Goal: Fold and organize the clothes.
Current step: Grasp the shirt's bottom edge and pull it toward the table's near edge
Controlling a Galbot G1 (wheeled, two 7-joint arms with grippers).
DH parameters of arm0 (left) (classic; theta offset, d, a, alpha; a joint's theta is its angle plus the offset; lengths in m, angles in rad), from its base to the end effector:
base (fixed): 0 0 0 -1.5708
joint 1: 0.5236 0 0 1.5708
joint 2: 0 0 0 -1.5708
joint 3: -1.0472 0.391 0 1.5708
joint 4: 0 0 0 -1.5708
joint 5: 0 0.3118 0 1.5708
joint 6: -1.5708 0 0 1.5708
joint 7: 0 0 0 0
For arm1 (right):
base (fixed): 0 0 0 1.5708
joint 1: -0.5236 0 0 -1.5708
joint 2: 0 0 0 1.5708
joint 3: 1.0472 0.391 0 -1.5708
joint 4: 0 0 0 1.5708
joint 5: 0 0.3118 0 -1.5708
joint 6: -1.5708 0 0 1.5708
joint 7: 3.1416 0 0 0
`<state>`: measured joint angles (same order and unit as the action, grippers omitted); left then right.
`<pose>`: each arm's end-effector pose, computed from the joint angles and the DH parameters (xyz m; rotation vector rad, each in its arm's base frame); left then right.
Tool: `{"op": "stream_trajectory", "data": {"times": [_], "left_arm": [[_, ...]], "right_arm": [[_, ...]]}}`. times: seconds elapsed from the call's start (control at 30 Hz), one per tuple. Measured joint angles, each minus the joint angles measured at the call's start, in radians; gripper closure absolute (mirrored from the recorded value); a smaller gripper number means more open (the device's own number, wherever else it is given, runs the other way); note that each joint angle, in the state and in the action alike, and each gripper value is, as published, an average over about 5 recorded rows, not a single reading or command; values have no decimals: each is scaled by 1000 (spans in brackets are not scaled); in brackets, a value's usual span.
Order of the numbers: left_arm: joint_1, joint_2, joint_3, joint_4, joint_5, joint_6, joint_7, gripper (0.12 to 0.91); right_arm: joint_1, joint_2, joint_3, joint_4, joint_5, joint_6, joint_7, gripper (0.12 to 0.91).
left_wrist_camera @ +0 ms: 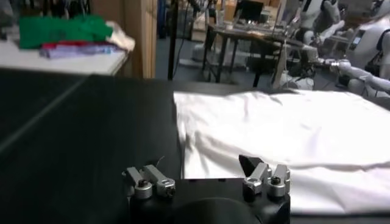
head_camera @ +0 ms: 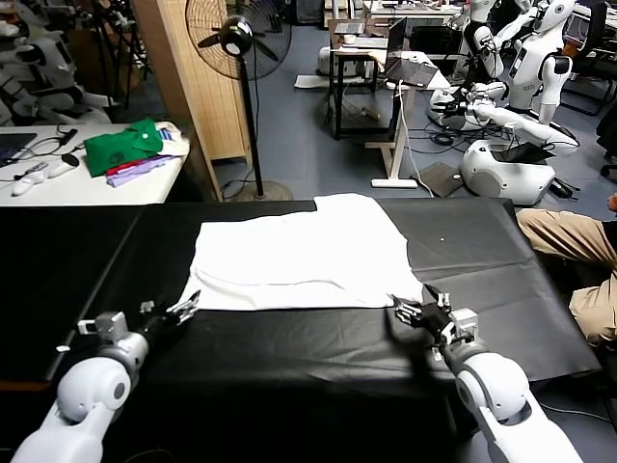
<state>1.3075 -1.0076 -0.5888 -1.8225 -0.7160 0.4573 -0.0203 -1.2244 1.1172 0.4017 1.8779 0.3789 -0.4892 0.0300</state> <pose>0.2257 0.1839 -0.3234 -0.1259 -2.6571 0.1757 0.2406 -0.0975 -0.3302 0.2680 -2.6960 0.1347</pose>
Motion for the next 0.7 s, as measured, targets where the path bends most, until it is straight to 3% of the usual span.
{"op": "stream_trajectory", "data": {"times": [0.1, 0.23, 0.3, 0.37, 0.47, 0.6, 0.7], "left_arm": [[4, -3, 5, 6, 2, 12, 7, 385], [2, -12, 8, 15, 11, 10, 6, 616], [6, -13, 7, 11, 20, 6, 3, 716], [14, -8, 3, 2, 32, 3, 0, 830], [36, 7, -9, -23, 36, 2, -9, 899], [87, 44, -34, -78, 22, 0, -18, 899], [144, 79, -59, -128, 20, -2, -21, 900]], "right_arm": [[-4, 12, -2, -14, -1, 1, 7, 511], [-12, 19, -1, -12, 5, 2, 14, 723], [-18, 17, 2, 0, 18, -5, 27, 825], [-27, 10, 9, 21, 48, -29, 52, 880], [-45, -2, 23, 70, 105, -78, 100, 903], [-81, -17, 38, 148, 131, -126, 145, 903], [-118, -25, 50, 201, 122, -165, 156, 903]]}}
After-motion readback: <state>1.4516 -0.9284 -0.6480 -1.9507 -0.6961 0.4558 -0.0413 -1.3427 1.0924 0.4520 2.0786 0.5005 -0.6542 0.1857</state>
